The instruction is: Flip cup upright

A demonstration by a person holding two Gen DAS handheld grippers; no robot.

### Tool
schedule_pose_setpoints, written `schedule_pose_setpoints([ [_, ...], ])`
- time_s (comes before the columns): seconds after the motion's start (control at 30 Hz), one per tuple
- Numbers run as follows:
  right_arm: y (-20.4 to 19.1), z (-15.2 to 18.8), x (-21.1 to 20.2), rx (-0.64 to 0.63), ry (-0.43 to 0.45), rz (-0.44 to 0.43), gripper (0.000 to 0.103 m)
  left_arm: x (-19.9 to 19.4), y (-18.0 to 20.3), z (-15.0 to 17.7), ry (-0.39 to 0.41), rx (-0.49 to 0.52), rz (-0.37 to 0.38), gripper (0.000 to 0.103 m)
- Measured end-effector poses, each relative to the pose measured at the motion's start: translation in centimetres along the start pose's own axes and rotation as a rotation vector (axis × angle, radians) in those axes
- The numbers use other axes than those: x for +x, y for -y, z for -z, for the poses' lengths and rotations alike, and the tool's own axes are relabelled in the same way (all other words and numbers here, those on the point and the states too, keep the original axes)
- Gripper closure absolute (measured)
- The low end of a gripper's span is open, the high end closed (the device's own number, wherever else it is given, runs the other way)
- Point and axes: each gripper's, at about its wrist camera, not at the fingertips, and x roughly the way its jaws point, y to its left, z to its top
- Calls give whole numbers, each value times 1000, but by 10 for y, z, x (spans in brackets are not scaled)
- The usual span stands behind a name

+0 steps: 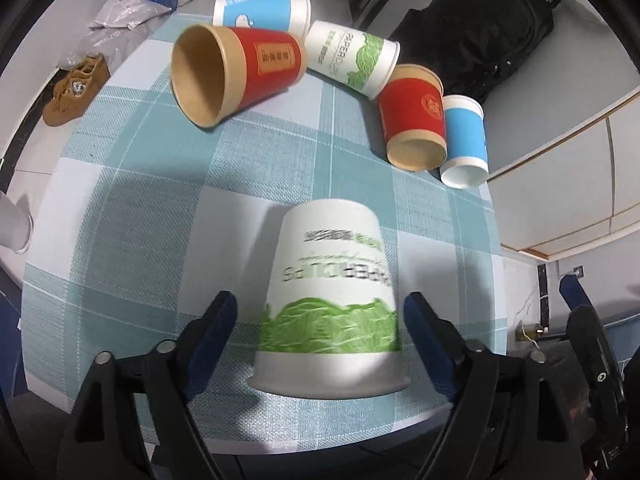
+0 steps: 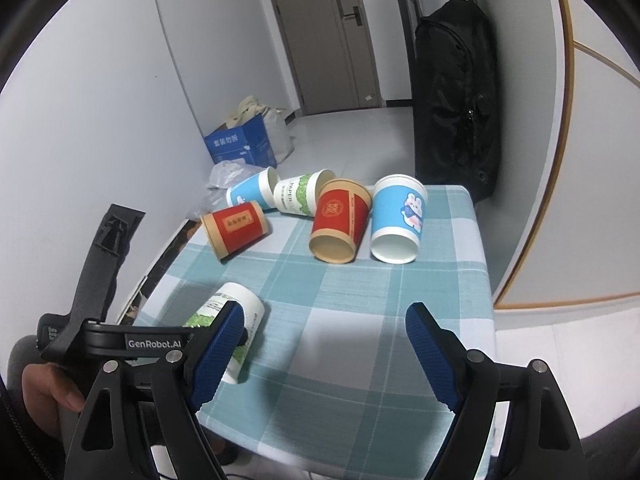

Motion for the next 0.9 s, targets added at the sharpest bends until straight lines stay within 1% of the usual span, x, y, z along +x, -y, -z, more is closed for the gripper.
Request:
schedule_pose_setpoints([
  [0.27,0,1,0,-3,-3,-1,20,-9,7,-1,30,28,3,18],
  [0.43,0,1,0,-3,0,0,20,-13,9,-3,47,27,4,18],
  [0.53,1,0,0,-5,2,-1,20,-21,9,-5,80,20,2,18],
  [0.63,0,1,0,-11,4,2,20,-40,10,-7,156,24,-11,18],
  [0.67,0,1,1,-12,2,2,20,-48,10,-8,186,25,-26,18],
  [0.77,0,1,3,-15,-11,-3,20,-76,11,-11,278,34,-36,18],
  [0.83,-1,0,3,-15,-6,-10,20,-100,11,-12,363,25,-53,18],
  [0.87,-2,-1,2,-17,1,-16,20,-114,10,-10,428,11,-80,18],
  [0.9,-3,-1,0,-21,10,-22,20,-124,10,-9,474,4,-93,18],
])
